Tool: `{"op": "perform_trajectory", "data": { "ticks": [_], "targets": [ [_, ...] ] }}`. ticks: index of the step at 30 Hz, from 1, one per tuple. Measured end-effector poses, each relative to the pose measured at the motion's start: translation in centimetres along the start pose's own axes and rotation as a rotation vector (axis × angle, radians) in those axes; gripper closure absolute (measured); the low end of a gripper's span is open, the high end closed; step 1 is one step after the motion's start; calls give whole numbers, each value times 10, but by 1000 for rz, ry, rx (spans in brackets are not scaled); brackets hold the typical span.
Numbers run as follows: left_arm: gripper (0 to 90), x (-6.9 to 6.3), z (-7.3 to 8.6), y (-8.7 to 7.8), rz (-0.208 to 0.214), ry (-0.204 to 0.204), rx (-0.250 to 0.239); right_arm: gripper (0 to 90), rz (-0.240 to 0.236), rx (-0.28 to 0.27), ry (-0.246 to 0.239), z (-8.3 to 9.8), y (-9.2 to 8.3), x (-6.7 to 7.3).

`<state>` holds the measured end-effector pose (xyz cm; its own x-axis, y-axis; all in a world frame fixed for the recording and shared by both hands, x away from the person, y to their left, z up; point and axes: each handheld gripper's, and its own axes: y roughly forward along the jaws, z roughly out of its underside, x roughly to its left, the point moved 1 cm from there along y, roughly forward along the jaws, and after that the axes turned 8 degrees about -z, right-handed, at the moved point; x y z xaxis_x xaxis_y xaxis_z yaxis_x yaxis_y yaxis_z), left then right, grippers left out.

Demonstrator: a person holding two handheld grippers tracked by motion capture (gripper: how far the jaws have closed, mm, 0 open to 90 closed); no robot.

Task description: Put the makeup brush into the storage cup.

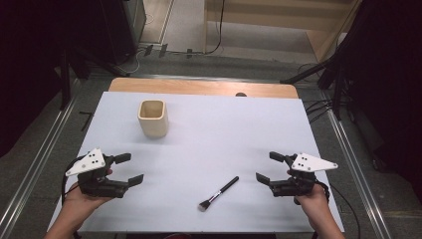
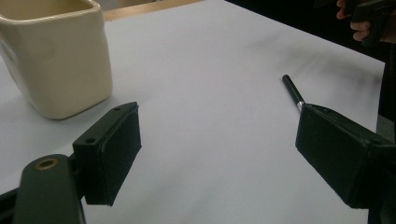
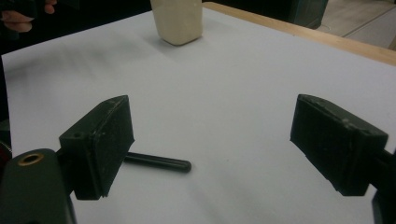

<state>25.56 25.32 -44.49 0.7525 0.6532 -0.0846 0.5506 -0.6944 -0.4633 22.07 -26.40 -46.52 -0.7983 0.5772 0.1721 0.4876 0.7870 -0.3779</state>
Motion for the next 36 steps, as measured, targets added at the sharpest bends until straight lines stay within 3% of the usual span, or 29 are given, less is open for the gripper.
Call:
{"op": "perform_trajectory", "data": {
  "ticks": [13,18,20,36],
  "targets": [
    [153,2,2,1,-8,4,19,138,9,49,11,2,5,0],
    [155,2,3,2,-5,8,31,137,1,53,9,1,6,1],
    [160,4,3,2,3,-23,28,137,1,60,-2,1,7,1],
    [160,4,2,1,-9,-11,26,137,12,57,4,1,7,0]
  ]
}}
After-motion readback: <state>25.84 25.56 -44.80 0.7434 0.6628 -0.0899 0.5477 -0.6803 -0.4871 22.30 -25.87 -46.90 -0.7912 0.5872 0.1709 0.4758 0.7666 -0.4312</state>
